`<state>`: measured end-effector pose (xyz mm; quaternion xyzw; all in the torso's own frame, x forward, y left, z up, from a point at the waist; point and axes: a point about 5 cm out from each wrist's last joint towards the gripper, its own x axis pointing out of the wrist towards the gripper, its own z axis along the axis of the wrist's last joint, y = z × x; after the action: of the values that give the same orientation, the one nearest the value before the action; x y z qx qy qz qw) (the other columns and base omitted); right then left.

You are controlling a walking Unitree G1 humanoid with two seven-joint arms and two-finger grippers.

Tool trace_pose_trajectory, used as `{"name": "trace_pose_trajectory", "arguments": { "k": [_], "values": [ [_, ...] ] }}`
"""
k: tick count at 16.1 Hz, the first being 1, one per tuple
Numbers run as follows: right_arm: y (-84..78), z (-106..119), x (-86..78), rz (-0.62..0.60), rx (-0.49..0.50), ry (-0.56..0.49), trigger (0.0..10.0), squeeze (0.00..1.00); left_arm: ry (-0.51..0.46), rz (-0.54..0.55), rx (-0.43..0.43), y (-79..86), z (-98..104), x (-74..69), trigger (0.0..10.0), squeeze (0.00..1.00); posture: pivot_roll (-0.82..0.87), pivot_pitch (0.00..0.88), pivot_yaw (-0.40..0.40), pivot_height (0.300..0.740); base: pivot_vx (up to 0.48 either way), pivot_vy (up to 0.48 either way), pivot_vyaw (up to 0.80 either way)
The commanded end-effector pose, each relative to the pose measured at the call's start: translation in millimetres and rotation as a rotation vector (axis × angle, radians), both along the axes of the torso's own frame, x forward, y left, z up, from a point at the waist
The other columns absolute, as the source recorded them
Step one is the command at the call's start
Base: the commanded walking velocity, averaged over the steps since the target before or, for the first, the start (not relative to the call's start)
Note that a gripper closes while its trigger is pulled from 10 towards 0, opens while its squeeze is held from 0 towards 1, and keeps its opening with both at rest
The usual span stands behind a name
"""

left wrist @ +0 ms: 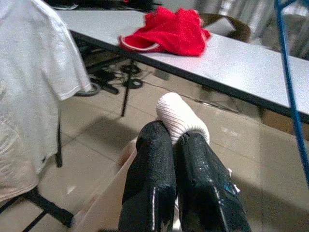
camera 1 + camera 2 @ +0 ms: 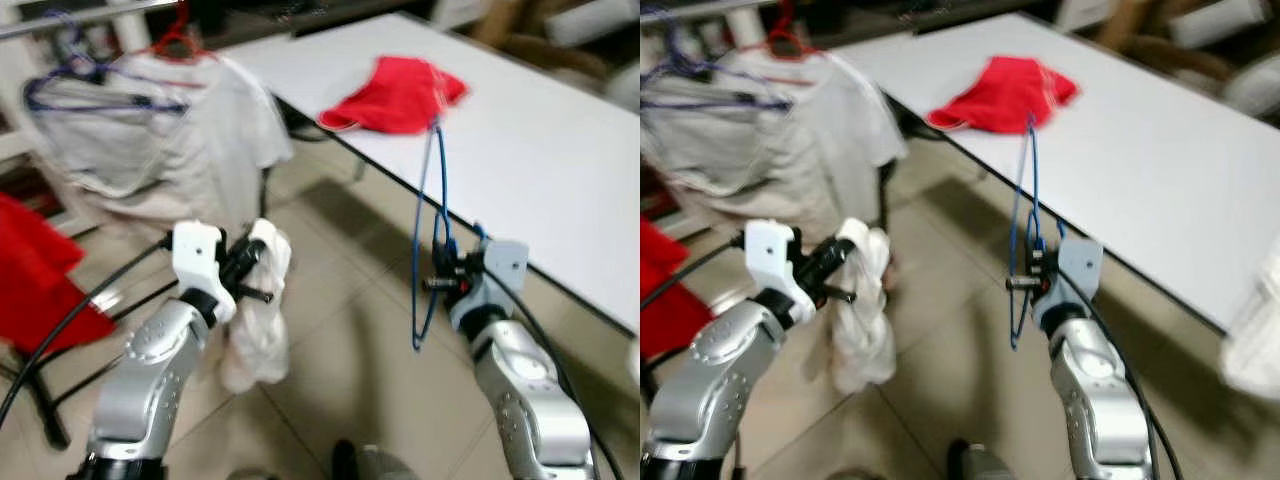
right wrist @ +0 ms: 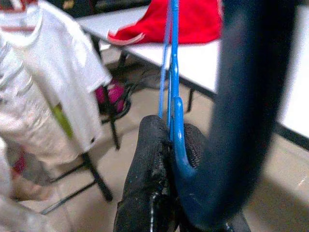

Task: Hang hanger

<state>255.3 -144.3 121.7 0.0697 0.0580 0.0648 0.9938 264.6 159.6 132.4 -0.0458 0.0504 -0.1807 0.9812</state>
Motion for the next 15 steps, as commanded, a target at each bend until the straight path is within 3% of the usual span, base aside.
{"name": "trace_pose_trajectory", "arguments": {
  "k": [1,4,7,10,11,13,15],
  "values": [
    [-3.5,2.5,-0.3,-0.005,-0.011,-0.004,10.0,0.00,0.001,-0.013,-0.014,-3.8,4.2,0.6,10.0,0.00,-0.02,0.096,0.000,0.740,0.000,0.000,-0.80],
    [-4.7,3.7,-0.5,-0.006,-0.021,-0.006,10.0,0.00,0.016,-0.025,-0.088,-7.1,7.5,1.1,10.0,0.00,-0.03,0.099,-0.005,0.740,0.000,0.000,-0.80],
    [-4.6,4.8,-0.3,-0.004,-0.027,-0.007,10.0,0.00,-0.022,-0.044,-0.009,-10.9,7.6,0.3,10.0,0.00,-0.03,0.104,-0.004,0.740,0.000,0.000,-0.80],
    [-3.6,5.7,-2.3,-0.008,-0.033,-0.007,10.0,0.00,0.066,-0.068,-0.115,-11.2,3.8,-1.9,10.0,0.00,-0.04,0.117,0.001,0.740,0.000,0.000,-0.80],
    [-4.2,5.2,-2.6,-0.009,-0.034,-0.004,10.0,0.00,0.083,-0.071,-0.113,-12.2,1.9,-2.3,10.0,0.00,-0.04,0.121,0.002,0.740,0.000,0.000,-0.80],
    [-3.4,4.5,-3.4,-0.011,-0.034,0.001,10.0,0.00,0.033,-0.075,-0.004,-12.1,1.0,-2.1,10.0,0.00,-0.04,0.128,0.009,0.740,0.000,0.000,-0.80],
    [-2.8,4.3,-4.1,-0.013,-0.034,0.002,10.0,0.00,0.002,-0.014,-0.021,-8.9,3.4,3.3,10.0,0.00,-0.05,0.128,0.019,0.740,0.000,0.000,-0.80]
  ]
}}
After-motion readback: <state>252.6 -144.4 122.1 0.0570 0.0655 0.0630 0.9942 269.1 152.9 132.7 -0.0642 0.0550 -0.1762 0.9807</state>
